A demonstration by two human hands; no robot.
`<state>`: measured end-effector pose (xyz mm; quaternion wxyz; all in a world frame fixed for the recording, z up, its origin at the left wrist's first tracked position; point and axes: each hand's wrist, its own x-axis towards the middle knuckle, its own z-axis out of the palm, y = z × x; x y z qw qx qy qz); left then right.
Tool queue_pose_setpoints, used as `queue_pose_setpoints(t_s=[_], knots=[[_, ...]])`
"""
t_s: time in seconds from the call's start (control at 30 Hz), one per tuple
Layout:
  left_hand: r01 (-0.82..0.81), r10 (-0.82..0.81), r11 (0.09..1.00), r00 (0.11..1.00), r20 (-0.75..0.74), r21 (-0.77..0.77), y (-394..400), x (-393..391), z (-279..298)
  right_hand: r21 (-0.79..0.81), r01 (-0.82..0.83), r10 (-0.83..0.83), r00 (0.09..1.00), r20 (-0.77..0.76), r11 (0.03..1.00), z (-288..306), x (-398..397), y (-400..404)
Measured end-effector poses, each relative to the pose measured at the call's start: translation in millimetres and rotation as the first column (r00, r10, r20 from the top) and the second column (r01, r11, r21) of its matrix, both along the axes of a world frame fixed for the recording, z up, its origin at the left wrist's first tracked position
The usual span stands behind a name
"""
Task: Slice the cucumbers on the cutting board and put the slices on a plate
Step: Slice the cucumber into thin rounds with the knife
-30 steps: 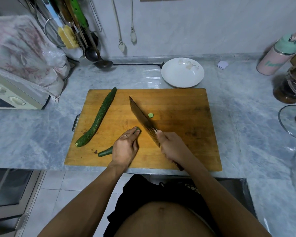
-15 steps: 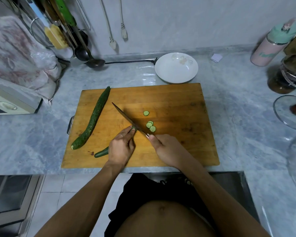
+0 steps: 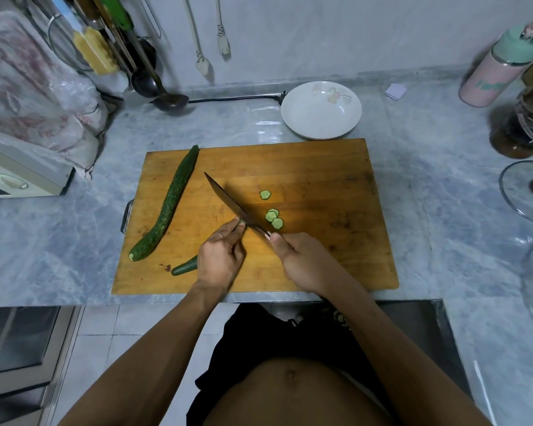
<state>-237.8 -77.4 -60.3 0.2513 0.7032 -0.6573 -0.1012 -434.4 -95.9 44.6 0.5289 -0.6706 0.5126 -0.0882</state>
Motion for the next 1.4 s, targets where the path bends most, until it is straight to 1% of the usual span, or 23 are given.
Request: queue_pose_setpoints(t_s=[0.07,0.2,0.3,0.5,0.8,1.03,1.23,1.4], knots=[[-0.002,0.002,1.0,1.0,-0.011,-0.005,0,-1,-1,0.009,0.012,-0.012,1.0,-0.008,1.0,-2,5,-2],[-0.001,0.0,1.0,1.0,-0.006,-0.027,0,-1,0,-0.02,0.005,-0.006,0.997,-0.075,1.0,-9,20,-5],[-0.001,0.001,1.0,1.0,-0.003,-0.03,0,-1,-2,-0.028,0.023,-0.025,0.996,-0.085,0.999,-14,25,-3],[-0.027,0.025,0.998,0.999,-0.028,-0.054,3,0,-2,-0.036,0.02,-0.023,0.996,-0.084,0.999,-14,23,-2],[-0.086,0.089,0.996,0.993,0.082,-0.036,5,-3,0,-0.07,-0.035,0.03,0.997,-0.076,0.997,1,14,2],[-0.079,0.081,0.996,0.996,0.037,-0.051,5,-2,-1,-0.07,-0.043,0.039,0.997,-0.066,0.997,0,8,8],[-0.064,0.068,0.995,0.997,0.047,-0.071,6,-2,-1,-0.062,-0.067,0.063,0.996,-0.062,0.996,0,6,14],[-0.07,0.072,0.995,0.997,0.027,-0.077,6,-3,1,-0.049,-0.06,0.057,0.996,-0.063,0.997,-3,8,10]])
